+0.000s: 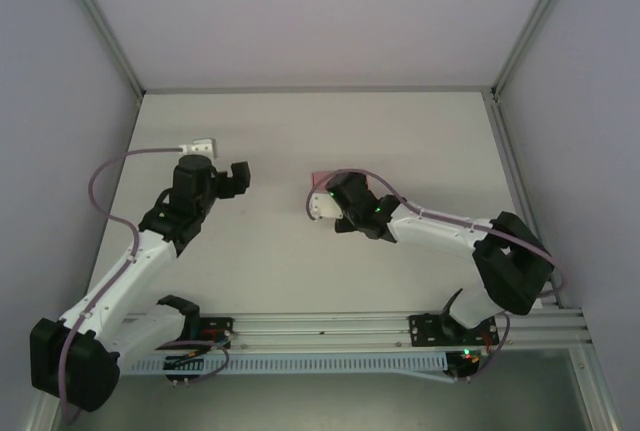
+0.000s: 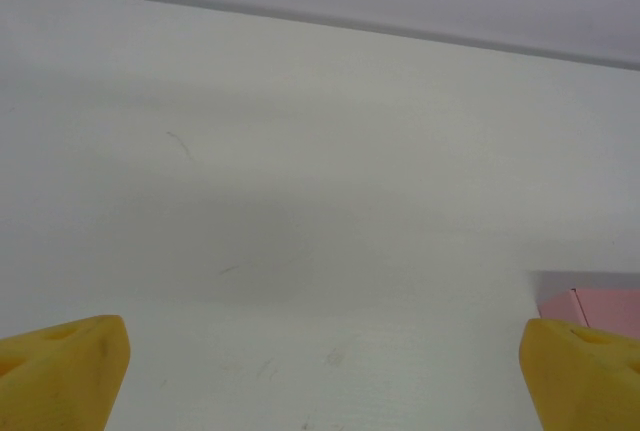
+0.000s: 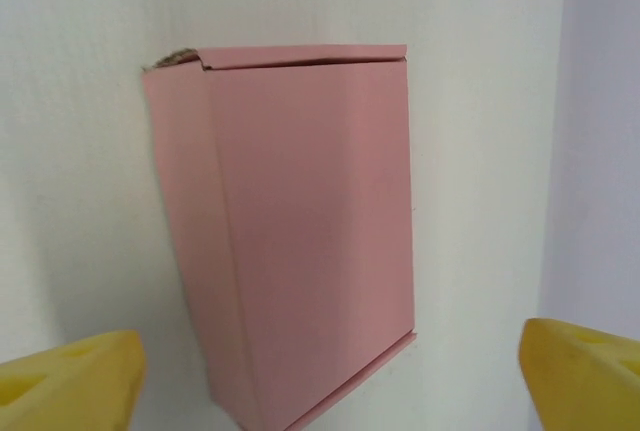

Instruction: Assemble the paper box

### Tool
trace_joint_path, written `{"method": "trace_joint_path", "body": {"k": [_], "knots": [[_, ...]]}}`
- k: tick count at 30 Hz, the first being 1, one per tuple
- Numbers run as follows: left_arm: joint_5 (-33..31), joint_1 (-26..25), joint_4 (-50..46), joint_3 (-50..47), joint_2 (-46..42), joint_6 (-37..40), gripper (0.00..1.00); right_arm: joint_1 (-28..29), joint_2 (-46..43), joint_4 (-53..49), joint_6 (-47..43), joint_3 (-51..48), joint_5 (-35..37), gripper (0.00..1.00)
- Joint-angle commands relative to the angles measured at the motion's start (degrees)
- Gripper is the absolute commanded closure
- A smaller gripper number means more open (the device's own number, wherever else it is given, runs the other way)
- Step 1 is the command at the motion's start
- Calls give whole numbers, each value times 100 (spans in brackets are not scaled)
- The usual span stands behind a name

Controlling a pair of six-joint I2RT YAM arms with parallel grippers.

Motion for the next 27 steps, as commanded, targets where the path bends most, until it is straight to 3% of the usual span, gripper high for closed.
{"method": "trace_joint_path", "body": {"k": [1, 7, 11, 14, 18, 24, 25, 27], "knots": [[-156, 52, 287, -8, -125, 190, 0, 26, -427, -536, 631, 136, -372, 0], [-717, 105, 1222, -411, -320, 676, 0, -577, -1447, 199, 2256, -158, -329, 0], [-989, 449, 3044, -1403, -265, 1398, 0, -1703, -2361, 840, 3980, -596, -604, 0], [-657, 1039, 4044, -2018, -70, 1398, 0, -2814, -2918, 1604, 4840, -1364, -578, 0], [67, 1591, 5038, -2517, 355, 1499, 0, -3754, -2908, 2787, 5114, -2428, -887, 0], [413, 2046, 6281, -2786, 1719, 1445, 0, -4284, -1952, 5446, 5268, -3538, -1265, 0], [584, 2106, 6569, -2796, 1947, 1491, 0, -4352, -1785, 5731, 5246, -3604, -1422, 0], [1065, 2164, 6274, -2594, 2032, 1712, 0, -4393, -1557, 5741, 4968, -3541, -1555, 0]]}}
